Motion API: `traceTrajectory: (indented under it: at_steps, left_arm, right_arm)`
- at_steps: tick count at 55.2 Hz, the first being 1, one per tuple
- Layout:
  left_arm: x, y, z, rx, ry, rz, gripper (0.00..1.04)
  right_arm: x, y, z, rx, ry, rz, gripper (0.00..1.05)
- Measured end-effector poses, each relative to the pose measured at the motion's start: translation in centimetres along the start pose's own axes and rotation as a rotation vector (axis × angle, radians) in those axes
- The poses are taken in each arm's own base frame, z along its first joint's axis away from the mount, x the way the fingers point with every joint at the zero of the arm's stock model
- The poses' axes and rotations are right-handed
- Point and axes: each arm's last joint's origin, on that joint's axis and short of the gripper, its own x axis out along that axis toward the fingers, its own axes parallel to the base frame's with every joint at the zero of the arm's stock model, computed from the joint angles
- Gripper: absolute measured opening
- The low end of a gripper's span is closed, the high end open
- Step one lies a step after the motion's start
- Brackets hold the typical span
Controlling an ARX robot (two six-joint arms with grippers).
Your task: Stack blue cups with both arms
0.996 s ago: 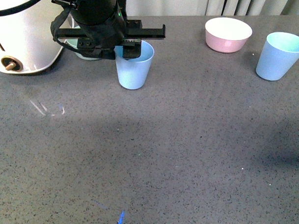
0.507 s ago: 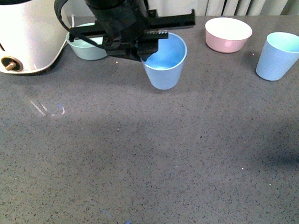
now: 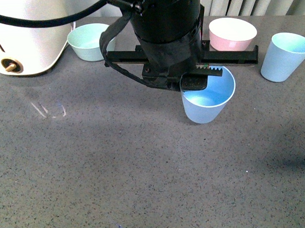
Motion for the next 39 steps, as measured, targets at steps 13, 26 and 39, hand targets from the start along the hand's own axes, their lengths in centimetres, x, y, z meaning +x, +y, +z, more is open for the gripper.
traceTrajectory:
  at_steps: [13, 26, 39]
  left_arm:
    - [2.1, 0.1, -0.4, -0.015, 0.034, 0.025, 0.02]
    - [2.5, -0.1, -0.2, -0.023, 0.036, 0.018, 0.15]
    - [2.5, -0.4, -0.3, -0.017, 0.038, 0.007, 0.61]
  right_arm:
    - [0.0, 0.0, 0.0, 0.0, 0.0, 0.0, 0.96]
    - [0.0, 0.0, 0.0, 0.0, 0.0, 0.0, 0.96]
    - [0.0, 0.0, 0.0, 0.0, 0.0, 0.0, 0.96]
